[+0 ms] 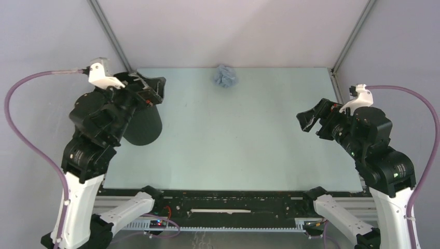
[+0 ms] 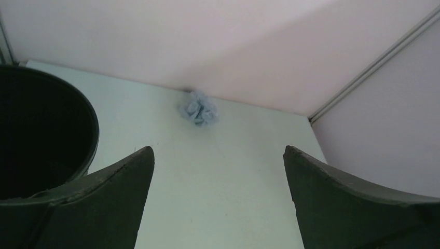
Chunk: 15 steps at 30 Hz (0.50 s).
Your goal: Put the trash bags into the trash bin
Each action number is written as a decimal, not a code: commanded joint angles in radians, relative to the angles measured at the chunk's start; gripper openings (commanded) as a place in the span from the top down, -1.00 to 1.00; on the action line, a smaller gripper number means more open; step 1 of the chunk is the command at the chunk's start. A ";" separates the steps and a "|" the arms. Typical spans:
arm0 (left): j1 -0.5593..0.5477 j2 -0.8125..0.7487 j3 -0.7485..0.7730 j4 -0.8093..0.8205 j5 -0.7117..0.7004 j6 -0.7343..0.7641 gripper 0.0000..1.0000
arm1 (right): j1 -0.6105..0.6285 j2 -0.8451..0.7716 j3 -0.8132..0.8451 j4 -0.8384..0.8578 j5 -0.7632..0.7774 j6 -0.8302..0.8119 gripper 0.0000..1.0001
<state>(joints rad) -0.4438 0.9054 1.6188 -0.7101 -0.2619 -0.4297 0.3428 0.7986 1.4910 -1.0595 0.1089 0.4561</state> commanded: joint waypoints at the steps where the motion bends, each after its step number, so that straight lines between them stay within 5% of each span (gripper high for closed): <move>1: -0.055 0.024 -0.059 0.014 -0.159 -0.033 -0.99 | 0.013 0.010 -0.014 -0.020 -0.031 0.025 -0.99; 15: -0.218 0.281 -0.163 0.089 -0.349 -0.072 -0.99 | 0.038 -0.013 -0.081 0.025 -0.151 0.065 -0.99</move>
<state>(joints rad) -0.6449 1.1053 1.4685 -0.6735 -0.5499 -0.4606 0.3725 0.7998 1.4097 -1.0687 0.0021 0.4942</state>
